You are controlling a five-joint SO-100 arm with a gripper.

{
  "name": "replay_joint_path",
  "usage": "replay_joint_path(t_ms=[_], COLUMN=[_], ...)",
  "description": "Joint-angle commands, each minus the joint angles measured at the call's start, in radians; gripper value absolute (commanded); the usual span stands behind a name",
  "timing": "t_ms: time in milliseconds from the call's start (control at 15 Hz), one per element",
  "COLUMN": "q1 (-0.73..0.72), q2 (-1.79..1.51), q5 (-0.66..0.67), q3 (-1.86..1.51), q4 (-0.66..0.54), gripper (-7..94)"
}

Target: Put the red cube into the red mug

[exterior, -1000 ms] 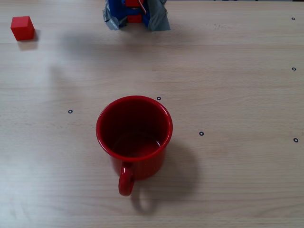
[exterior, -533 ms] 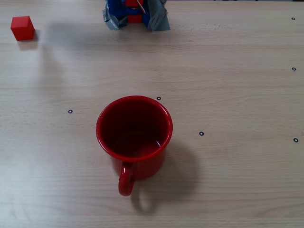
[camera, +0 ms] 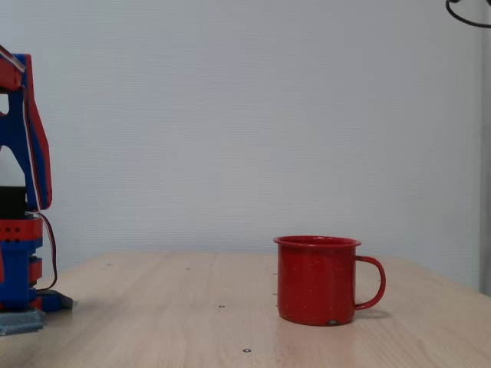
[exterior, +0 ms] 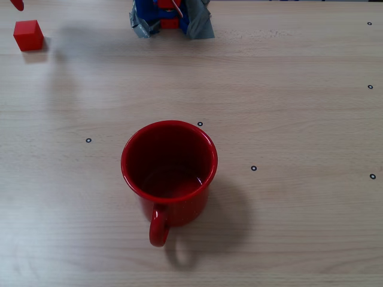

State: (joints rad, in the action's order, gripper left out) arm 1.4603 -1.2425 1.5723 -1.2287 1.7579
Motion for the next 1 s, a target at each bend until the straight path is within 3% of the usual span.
replay_joint_path(t_ms=[0, 400, 933], q1=[0.02, -0.003, -0.069], q2=[-0.031, 0.012, 0.011], q5=[0.02, 0.006, -0.066], q3=[0.054, -0.066, -0.21], q4=[-0.025, -0.236, -0.37], gripper=[38, 36, 42])
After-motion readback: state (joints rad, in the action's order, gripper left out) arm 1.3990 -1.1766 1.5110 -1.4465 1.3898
